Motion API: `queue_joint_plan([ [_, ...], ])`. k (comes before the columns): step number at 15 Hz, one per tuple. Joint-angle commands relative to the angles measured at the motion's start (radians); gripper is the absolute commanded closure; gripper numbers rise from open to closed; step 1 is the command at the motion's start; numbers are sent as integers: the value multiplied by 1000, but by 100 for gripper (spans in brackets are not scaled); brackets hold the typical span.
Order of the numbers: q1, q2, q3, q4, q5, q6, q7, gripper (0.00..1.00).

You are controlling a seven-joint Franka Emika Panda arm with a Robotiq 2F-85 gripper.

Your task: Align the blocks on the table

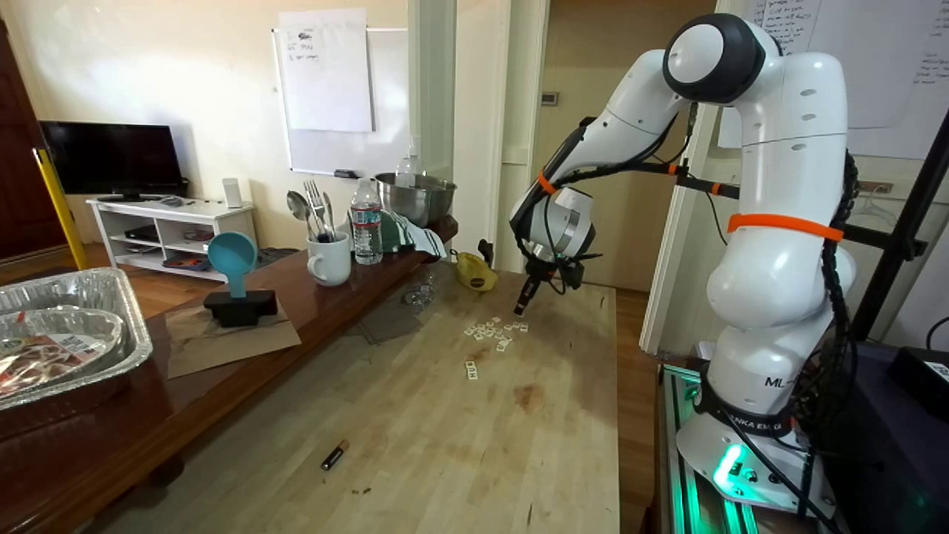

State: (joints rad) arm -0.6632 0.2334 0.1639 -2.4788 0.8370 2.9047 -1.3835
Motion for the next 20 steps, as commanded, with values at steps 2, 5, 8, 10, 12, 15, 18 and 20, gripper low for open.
queue_joint_plan([
  [2, -14, 28, 4, 21, 11, -28, -22, 100],
  [5, -21, 53, 19, 43, 34, -28, -48, 100],
  [8, -20, 88, 29, 73, 32, -20, -53, 100],
  [10, -21, 110, 33, 103, 23, -28, -56, 100],
  [12, -15, 136, 33, 130, 6, -32, -47, 100],
  [15, -1, 163, 37, 162, -18, -51, -34, 100],
  [18, 15, 189, 42, 198, -43, -86, -26, 100],
  [20, 28, 204, 43, 220, -71, -110, -18, 100],
])
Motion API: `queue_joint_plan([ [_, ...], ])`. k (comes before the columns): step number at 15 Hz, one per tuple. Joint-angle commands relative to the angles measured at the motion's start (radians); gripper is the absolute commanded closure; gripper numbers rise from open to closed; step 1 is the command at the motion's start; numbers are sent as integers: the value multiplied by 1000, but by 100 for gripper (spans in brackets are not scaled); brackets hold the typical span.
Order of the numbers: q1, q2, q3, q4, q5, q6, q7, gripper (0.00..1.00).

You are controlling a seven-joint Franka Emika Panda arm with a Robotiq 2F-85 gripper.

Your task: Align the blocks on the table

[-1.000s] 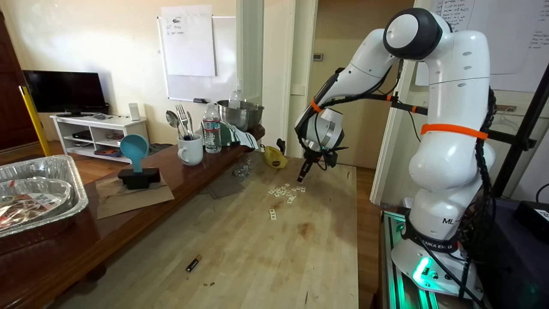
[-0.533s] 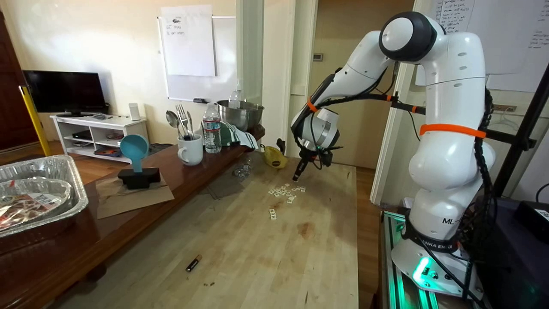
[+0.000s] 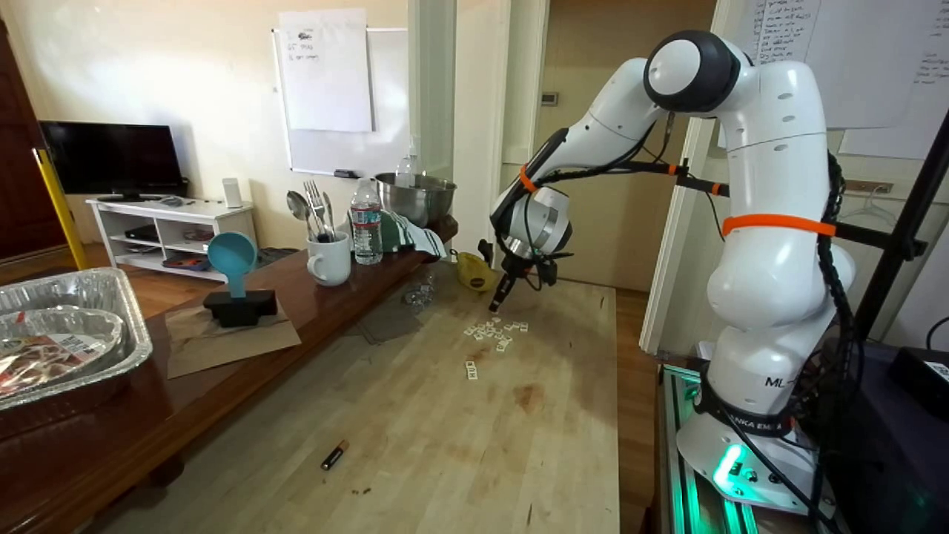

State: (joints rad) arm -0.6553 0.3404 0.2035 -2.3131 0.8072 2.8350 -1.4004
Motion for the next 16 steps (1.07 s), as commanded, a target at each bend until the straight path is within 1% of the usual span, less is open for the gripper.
queue_joint_plan([
  [1, 28, 103, 2, 62, -56, -49, 3, 100],
  [6, 90, 118, -8, 77, -160, -98, 47, 100],
  [7, 148, 116, -53, 81, -151, -113, 38, 100],
  [10, 220, 119, -85, 83, -182, -115, 44, 100],
  [16, 300, 116, -104, 83, -229, -120, 65, 100],
])
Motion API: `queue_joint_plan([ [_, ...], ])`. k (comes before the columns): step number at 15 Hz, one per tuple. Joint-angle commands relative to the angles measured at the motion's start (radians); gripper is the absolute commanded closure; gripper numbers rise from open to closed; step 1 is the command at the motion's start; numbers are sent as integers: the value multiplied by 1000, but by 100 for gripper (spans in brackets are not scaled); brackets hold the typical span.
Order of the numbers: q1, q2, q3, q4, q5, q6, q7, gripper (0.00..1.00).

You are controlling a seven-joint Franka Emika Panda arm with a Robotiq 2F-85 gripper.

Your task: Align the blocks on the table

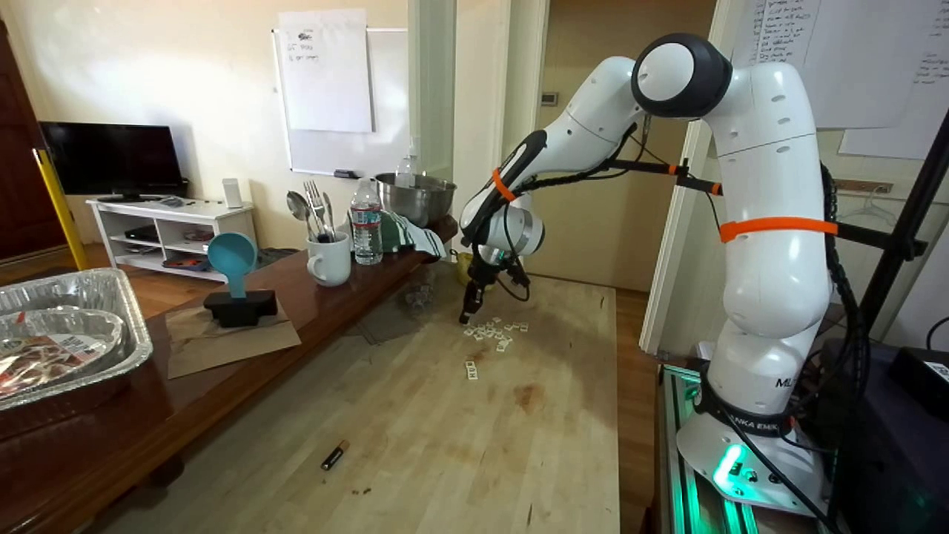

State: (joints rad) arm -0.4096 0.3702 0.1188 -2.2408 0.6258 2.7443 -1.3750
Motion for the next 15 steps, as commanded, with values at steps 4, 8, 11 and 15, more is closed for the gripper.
queue_joint_plan([
  [4, 78, 77, -17, 16, -86, -88, 58, 100],
  [8, 110, 70, -36, 17, -146, -128, 111, 100],
  [11, 134, 48, -62, 0, -208, -150, 203, 100],
  [15, 160, 23, -80, -17, -255, -177, 344, 100],
])
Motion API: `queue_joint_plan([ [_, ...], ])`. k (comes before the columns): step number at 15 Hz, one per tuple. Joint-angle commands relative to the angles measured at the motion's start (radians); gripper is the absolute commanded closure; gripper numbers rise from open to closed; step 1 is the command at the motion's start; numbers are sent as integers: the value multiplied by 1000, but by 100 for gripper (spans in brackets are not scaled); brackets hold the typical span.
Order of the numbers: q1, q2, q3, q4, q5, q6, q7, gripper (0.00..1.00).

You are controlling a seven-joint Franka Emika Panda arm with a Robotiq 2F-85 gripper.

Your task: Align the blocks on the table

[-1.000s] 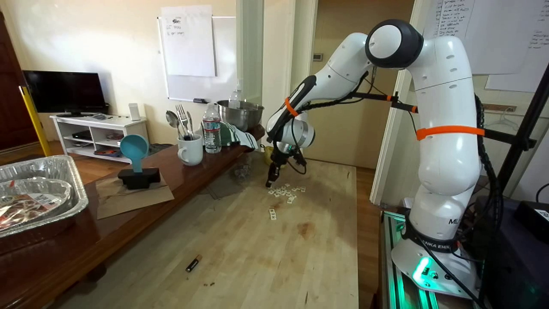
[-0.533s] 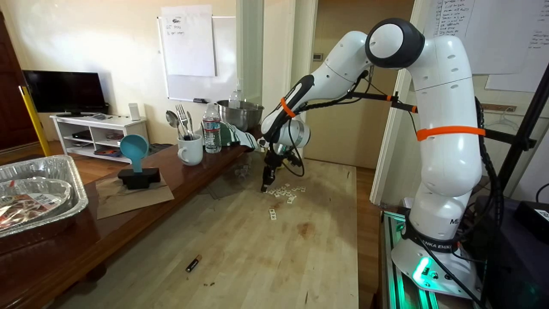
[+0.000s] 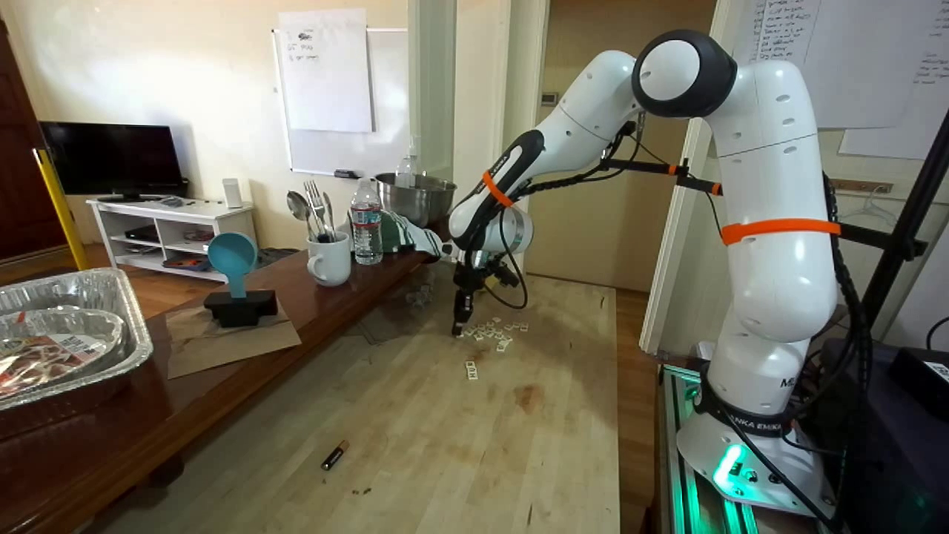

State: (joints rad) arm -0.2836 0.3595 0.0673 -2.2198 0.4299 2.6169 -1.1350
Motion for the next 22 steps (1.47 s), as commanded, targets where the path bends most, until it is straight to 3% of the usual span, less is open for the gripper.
queue_joint_plan([
  [1, 32, 30, -23, -36, -58, -69, 116, 100],
  [10, 58, 3, -22, -53, -66, -154, 260, 100],
  [22, 73, -24, -16, -88, -70, -172, 262, 100],
])
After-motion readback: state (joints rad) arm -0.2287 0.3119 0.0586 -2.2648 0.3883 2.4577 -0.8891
